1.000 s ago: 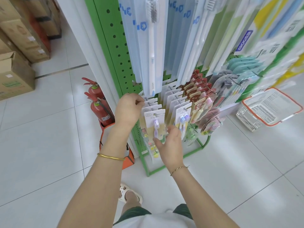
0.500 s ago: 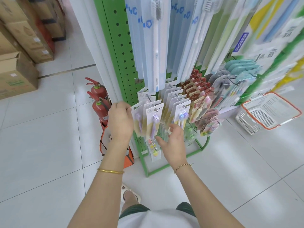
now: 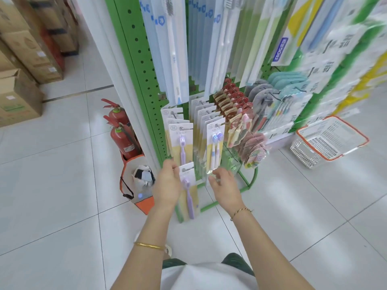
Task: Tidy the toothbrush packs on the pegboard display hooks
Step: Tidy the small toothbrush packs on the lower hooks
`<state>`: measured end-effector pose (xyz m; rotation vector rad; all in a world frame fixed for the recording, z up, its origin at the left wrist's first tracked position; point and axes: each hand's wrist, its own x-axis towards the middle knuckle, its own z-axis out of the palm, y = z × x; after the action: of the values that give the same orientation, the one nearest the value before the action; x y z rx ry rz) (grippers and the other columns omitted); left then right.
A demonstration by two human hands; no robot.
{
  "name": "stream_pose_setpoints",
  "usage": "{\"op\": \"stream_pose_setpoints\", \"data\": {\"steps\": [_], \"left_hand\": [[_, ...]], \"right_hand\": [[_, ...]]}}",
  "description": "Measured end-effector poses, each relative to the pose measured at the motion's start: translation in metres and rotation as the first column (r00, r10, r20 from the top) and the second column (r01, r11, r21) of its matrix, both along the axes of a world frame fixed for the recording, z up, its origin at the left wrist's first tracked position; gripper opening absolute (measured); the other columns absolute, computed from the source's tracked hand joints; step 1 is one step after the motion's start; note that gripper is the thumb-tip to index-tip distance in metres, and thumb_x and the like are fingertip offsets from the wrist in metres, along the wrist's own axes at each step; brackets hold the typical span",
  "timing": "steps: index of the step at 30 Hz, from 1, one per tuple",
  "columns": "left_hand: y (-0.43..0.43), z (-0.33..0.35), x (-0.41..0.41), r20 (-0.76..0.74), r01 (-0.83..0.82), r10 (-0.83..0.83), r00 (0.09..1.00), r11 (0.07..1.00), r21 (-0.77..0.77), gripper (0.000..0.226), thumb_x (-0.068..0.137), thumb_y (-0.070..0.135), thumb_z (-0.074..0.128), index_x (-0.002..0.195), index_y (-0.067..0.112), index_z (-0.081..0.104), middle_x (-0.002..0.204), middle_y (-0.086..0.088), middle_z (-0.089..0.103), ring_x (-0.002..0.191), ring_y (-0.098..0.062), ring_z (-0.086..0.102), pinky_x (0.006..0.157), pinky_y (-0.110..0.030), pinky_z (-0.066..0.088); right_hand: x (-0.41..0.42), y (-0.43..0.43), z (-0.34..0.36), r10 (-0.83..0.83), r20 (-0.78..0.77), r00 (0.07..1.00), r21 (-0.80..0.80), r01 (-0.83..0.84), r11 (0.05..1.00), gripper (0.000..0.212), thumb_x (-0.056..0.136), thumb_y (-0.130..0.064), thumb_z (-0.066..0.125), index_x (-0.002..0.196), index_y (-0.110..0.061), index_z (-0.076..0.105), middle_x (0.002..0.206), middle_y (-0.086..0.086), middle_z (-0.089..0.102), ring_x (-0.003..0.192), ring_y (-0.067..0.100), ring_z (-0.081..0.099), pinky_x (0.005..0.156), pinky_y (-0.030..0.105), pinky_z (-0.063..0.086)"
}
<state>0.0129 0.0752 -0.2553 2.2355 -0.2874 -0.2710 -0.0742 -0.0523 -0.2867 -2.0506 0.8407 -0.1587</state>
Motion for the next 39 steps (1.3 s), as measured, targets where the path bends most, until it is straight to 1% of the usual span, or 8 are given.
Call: {"op": "stream_pose_setpoints", "data": {"steps": [4, 8, 10, 14, 20, 24, 34, 39], "left_hand": [[-0.024, 0.017, -0.012, -0.058, 0.074, -0.088, 0.994, 0.975, -0.21, 0.014, 0.097, 0.012, 0.046, 0.084, 0.017, 0.051, 0.077, 0.007, 0.053, 0.073, -0.016, 0.049, 0.066, -0.027, 0.042], [-0.043, 0.04, -0.015, -0.138, 0.048, -0.11, 0.984, 0.92, -0.39, 0.021, 0.097, 0.011, 0.048, 0.079, 0.022, 0.052, 0.084, 0.003, 0.058, 0.071, -0.017, 0.053, 0.063, -0.027, 0.048], [-0.051, 0.049, -0.016, -0.147, 0.018, -0.093, 0.985, 0.896, -0.444, 0.019, 0.097, 0.012, 0.049, 0.081, 0.021, 0.054, 0.085, 0.002, 0.061, 0.071, -0.015, 0.053, 0.058, -0.021, 0.047], [-0.065, 0.057, -0.024, -0.114, 0.007, -0.074, 0.991, 0.865, -0.502, 0.008, 0.096, 0.027, 0.052, 0.1, 0.02, 0.054, 0.093, 0.001, 0.062, 0.08, -0.015, 0.056, 0.075, -0.032, 0.048], [-0.07, 0.068, -0.038, 0.012, 0.156, -0.163, 0.987, 0.922, -0.353, 0.03, 0.1, 0.04, 0.04, 0.085, 0.014, 0.035, 0.068, 0.006, 0.032, 0.058, -0.008, 0.033, 0.054, -0.024, 0.03], [-0.068, 0.074, -0.038, 0.012, 0.246, -0.254, 0.967, 0.923, -0.298, 0.032, 0.099, 0.043, 0.035, 0.091, 0.012, 0.034, 0.071, 0.009, 0.033, 0.061, -0.004, 0.036, 0.055, -0.021, 0.031], [-0.07, 0.068, -0.032, -0.047, 0.389, -0.416, 0.908, 0.88, -0.272, 0.028, 0.096, 0.034, 0.051, 0.109, 0.012, 0.04, 0.079, 0.014, 0.044, 0.066, 0.003, 0.044, 0.052, -0.008, 0.035], [-0.073, 0.065, -0.025, -0.075, 0.478, -0.526, 0.847, 0.815, -0.328, 0.023, 0.092, 0.027, 0.061, 0.11, 0.028, 0.047, 0.092, 0.005, 0.06, 0.082, -0.013, 0.058, 0.071, -0.022, 0.047]], "right_hand": [[-0.021, -0.014, 0.008, 0.021, 0.061, 0.998, 0.061, -0.025, 0.998, 0.016, 0.097, -0.025, 0.049, 0.096, -0.019, 0.064, 0.092, -0.003, 0.06, 0.091, 0.015, 0.054, 0.083, 0.03, 0.042], [-0.039, -0.027, 0.032, -0.002, 0.178, 0.984, 0.136, -0.023, 0.99, 0.039, 0.096, -0.02, 0.05, 0.06, -0.019, 0.037, 0.059, -0.007, 0.033, 0.057, 0.008, 0.032, 0.059, 0.029, 0.027], [-0.045, -0.033, 0.042, 0.008, 0.249, 0.969, 0.17, -0.052, 0.984, 0.037, 0.095, -0.016, 0.053, 0.061, -0.013, 0.041, 0.061, -0.004, 0.034, 0.056, 0.006, 0.031, 0.056, 0.025, 0.026], [-0.047, -0.039, 0.057, -0.045, 0.35, 0.936, 0.283, -0.059, 0.957, 0.035, 0.094, -0.013, 0.055, 0.061, -0.009, 0.046, 0.063, -0.002, 0.035, 0.059, 0.007, 0.032, 0.053, 0.018, 0.027], [-0.038, -0.039, 0.066, -0.122, 0.425, 0.897, 0.371, -0.05, 0.927, 0.032, 0.092, -0.02, 0.06, 0.071, 0.003, 0.054, 0.072, 0.007, 0.041, 0.068, 0.018, 0.036, 0.059, 0.027, 0.032], [-0.03, -0.038, 0.073, -0.155, 0.49, 0.858, 0.393, -0.059, 0.918, 0.054, 0.082, -0.038, 0.061, 0.074, 0.013, 0.047, 0.074, 0.008, 0.038, 0.07, 0.021, 0.031, 0.066, 0.032, 0.026], [-0.017, -0.044, 0.08, -0.293, 0.492, 0.82, 0.471, 0.033, 0.882, 0.03, 0.092, -0.015, 0.06, 0.066, -0.001, 0.054, 0.065, 0.004, 0.041, 0.064, 0.013, 0.037, 0.06, 0.024, 0.032], [-0.016, -0.049, 0.08, -0.381, 0.487, 0.786, 0.547, 0.065, 0.835, 0.043, 0.078, -0.034, 0.064, 0.08, 0.008, 0.057, 0.079, 0.01, 0.051, 0.075, 0.021, 0.044, 0.071, 0.036, 0.038]]}}
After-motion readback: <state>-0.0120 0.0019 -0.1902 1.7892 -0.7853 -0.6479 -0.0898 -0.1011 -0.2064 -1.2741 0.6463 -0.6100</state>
